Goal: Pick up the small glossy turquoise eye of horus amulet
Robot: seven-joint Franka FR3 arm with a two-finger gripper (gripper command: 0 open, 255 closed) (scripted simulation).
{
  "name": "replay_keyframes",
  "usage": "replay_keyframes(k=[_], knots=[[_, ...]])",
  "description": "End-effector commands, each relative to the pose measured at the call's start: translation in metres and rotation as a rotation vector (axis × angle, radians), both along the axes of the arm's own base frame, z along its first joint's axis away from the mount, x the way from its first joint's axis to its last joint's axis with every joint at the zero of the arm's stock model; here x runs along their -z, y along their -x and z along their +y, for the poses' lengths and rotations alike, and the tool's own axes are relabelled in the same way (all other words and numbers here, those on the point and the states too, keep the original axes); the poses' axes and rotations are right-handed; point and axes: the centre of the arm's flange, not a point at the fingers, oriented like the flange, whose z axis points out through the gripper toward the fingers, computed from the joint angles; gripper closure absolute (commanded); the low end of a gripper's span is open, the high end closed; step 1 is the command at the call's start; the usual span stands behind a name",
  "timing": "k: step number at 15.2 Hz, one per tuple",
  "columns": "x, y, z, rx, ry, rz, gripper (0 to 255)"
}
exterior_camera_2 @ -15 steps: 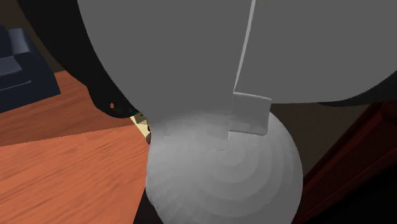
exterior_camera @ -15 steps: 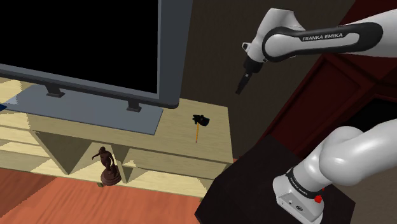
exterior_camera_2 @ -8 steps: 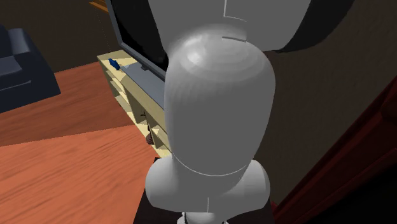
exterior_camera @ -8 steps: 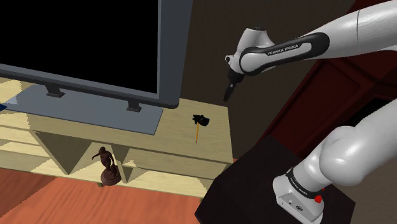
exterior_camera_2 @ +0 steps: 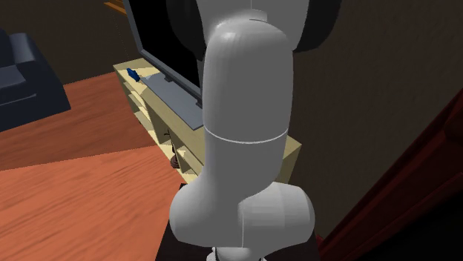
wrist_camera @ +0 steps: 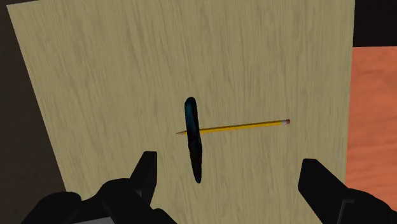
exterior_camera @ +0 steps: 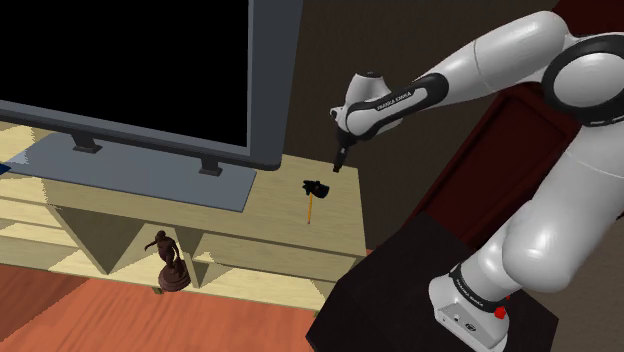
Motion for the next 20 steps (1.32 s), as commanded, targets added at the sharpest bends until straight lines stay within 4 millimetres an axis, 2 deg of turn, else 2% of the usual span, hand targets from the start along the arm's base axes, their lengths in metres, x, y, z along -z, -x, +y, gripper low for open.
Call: replay_keyframes(k=[1,10,18,20], knots=[[0.023,-0.012,0.003,-0.032,0.005,0.003,0],[0.127,-0.068,0.023,-0.171,0.030,0.022,0],[0.171,-0.072,0.024,-0.180,0.032,0.024,0],[0.174,-0.072,0.024,-0.180,0.032,0.024,0]])
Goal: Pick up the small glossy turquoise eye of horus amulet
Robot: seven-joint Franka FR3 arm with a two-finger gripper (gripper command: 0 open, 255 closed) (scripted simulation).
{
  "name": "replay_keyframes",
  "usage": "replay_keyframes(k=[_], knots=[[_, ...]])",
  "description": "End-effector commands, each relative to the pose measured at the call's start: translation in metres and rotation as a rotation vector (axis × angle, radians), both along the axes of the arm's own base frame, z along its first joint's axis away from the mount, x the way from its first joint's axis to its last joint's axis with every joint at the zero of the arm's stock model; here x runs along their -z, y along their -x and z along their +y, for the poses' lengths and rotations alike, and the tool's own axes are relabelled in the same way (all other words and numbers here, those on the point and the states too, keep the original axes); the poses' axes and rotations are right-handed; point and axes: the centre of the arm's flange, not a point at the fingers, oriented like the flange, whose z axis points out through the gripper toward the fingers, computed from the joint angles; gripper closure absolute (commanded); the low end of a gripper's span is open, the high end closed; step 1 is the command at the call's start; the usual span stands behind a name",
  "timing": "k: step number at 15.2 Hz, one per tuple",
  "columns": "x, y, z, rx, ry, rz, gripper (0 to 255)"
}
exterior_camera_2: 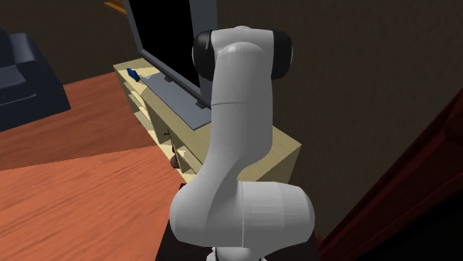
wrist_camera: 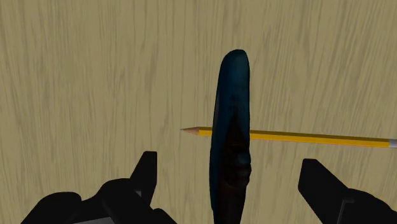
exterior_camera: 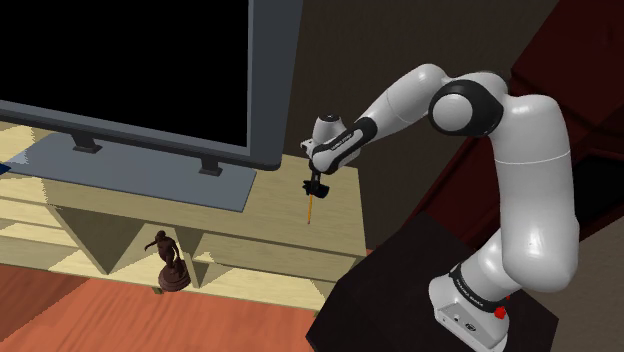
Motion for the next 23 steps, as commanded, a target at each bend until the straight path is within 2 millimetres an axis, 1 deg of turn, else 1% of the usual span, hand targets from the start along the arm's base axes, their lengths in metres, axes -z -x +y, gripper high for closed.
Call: replay_keyframes(k=[1,10,23], knots=[[0.002,0.000,0.000,0.000,0.000,-0.001,255],[0.003,0.000,0.000,0.000,0.000,-0.001,255],[-0.066,0.000,0.000,0.000,0.000,-0.001,255]])
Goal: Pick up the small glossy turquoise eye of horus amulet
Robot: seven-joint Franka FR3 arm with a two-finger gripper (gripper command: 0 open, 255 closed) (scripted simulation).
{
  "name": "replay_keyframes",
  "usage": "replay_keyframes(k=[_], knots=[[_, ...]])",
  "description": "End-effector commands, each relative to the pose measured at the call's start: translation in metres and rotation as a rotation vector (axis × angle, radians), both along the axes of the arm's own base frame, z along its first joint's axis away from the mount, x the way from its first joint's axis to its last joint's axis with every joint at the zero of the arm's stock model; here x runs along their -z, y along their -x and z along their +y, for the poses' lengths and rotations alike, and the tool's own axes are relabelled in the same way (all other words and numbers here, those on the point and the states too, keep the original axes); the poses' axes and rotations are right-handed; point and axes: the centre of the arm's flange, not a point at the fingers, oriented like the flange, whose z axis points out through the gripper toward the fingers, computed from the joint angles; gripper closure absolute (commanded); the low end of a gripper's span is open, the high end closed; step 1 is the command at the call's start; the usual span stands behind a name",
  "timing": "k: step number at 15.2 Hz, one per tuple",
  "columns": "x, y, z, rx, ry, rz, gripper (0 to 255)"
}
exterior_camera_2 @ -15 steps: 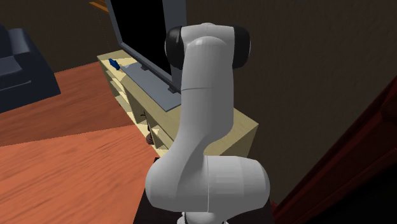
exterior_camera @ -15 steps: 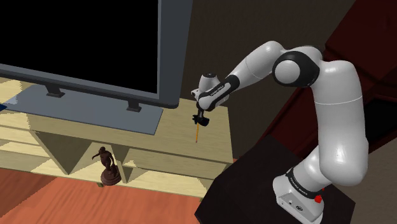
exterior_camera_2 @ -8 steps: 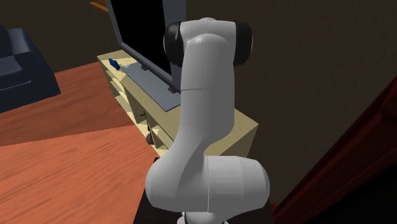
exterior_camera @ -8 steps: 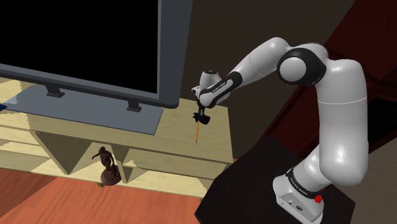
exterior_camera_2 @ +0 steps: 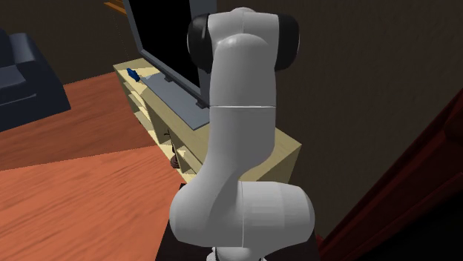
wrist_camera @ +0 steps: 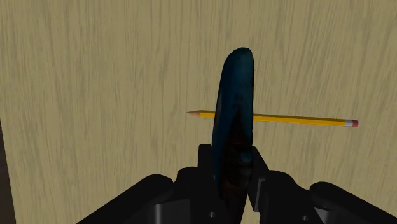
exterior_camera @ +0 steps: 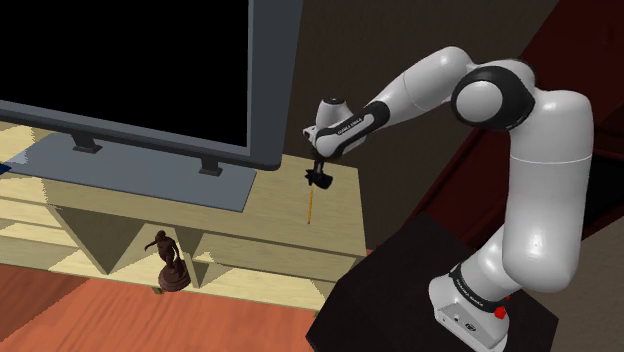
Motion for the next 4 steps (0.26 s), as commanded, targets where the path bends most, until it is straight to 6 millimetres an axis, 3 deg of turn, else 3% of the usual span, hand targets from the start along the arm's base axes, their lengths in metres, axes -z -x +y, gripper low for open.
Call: replay_keyframes(k=[1,4], knots=[[-0.0106,-0.0004,-0.0010,0.000,0.000,0.000,255],[-0.0167,-0.0004,-0.0010,0.000,0.000,0.000,255]])
